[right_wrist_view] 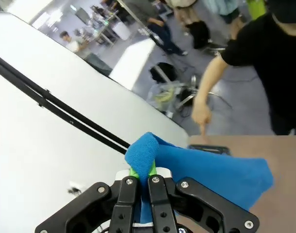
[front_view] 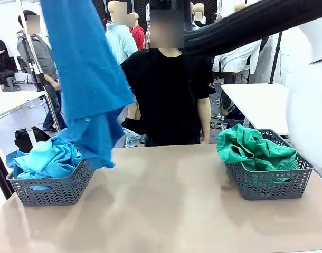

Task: Sort the tops and bottoms.
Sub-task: Sort the clothes according to human instructions.

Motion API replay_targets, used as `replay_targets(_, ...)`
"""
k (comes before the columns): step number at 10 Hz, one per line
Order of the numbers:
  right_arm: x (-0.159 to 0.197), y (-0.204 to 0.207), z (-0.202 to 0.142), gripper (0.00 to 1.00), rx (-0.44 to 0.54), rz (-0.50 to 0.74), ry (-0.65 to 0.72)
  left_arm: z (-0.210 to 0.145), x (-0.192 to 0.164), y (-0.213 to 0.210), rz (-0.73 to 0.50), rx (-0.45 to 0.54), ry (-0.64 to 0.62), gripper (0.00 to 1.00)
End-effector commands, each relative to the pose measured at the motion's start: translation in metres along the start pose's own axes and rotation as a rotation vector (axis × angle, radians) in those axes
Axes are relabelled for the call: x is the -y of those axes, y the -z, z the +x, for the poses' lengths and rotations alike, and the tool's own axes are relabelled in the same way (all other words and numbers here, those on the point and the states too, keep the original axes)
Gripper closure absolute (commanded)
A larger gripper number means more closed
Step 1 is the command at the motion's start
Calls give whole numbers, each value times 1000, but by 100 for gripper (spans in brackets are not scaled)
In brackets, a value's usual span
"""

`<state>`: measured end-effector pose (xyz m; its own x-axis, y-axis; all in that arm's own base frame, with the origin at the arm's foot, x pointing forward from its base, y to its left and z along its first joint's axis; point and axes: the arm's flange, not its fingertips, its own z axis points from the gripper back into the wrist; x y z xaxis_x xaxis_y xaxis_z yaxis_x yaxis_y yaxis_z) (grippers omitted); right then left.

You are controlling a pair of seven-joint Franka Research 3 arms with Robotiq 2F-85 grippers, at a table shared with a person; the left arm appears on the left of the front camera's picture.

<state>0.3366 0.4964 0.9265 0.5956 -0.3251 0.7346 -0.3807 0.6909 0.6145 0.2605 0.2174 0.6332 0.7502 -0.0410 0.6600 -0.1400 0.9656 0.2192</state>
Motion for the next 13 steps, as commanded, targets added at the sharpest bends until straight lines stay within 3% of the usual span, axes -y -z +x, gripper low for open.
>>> replay_targets(1, -101, 104, 83, 100, 69, 95, 119, -2, -1, 1, -11, 5, 12, 0)
replay_targets(4, -175, 202, 105, 100, 174, 288, 193, -2, -1, 1, -11, 5, 12, 0)
replay_targets(6, -212, 245, 110, 100, 110, 418, 275, -2, -1, 1, -11, 5, 12, 0)
replay_targets(7, -211, 274, 99, 100, 65, 410, 286, -2, -1, 1, -11, 5, 12, 0)
replay_targets(9, -178, 316, 77, 100, -126, 352, 406, -2, -1, 1, -11, 5, 12, 0)
replay_targets(11, -138, 354, 61, 100, -225, 264, 544, -2, -1, 1, -11, 5, 12, 0)
replay_targets(12, -123, 375, 47, 100, -269, 206, 544, -2, -1, 1, -11, 5, 12, 0)
replay_targets(13, 33, 144, -83, 100, -177, 304, 485, -2, -1, 1, -11, 5, 12, 0)
